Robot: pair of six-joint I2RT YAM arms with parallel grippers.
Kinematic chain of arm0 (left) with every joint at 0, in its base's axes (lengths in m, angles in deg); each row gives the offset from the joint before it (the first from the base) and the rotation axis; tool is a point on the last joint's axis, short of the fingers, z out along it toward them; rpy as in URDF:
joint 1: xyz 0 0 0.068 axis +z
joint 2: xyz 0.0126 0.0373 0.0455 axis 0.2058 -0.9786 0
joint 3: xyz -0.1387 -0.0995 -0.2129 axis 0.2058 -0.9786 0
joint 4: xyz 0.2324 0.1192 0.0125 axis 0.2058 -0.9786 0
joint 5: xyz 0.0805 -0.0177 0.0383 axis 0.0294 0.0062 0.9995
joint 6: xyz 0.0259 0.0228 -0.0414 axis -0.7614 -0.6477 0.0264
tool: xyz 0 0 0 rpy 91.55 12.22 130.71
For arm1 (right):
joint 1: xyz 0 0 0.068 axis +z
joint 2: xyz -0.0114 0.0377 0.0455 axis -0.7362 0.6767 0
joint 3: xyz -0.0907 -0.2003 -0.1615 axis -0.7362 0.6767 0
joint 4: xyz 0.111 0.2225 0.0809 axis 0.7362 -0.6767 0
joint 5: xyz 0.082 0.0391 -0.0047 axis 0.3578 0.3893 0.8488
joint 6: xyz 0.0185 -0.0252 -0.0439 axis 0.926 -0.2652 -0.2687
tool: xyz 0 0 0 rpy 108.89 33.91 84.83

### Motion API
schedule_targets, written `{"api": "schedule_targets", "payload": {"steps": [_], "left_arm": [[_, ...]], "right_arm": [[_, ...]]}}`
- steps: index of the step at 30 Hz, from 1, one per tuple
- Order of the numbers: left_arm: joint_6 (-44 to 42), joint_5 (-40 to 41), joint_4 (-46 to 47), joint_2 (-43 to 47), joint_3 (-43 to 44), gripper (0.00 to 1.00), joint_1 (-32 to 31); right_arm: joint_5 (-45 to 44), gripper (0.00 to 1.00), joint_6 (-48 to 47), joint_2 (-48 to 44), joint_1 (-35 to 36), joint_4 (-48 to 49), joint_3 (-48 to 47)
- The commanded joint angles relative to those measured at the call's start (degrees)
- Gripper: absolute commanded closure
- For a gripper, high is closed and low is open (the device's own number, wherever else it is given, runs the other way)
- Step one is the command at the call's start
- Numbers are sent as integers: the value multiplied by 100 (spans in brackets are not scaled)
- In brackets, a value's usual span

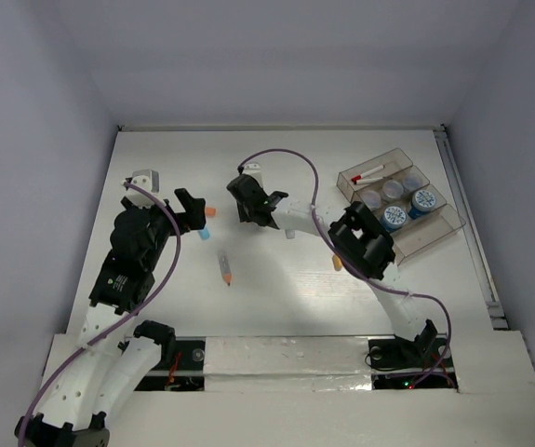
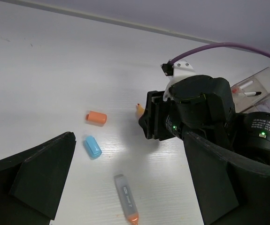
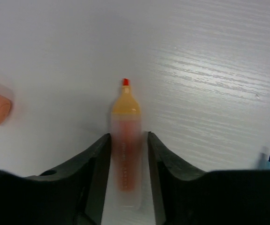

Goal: Sort the stationery into containers
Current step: Move the pen to the center of the board, then pick up the pen from the center of the board.

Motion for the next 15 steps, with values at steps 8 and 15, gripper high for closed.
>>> {"api": "schedule_targets", "payload": {"steps": [8, 15], "left_arm": [[229, -890, 387, -40, -84, 1, -37], [1133, -2280, 1071, -374, -619, 3, -37]], "right_arm": [[205, 85, -189, -477, -344, 97, 284], [636, 86, -190, -2269, -344, 1177, 1663]]}}
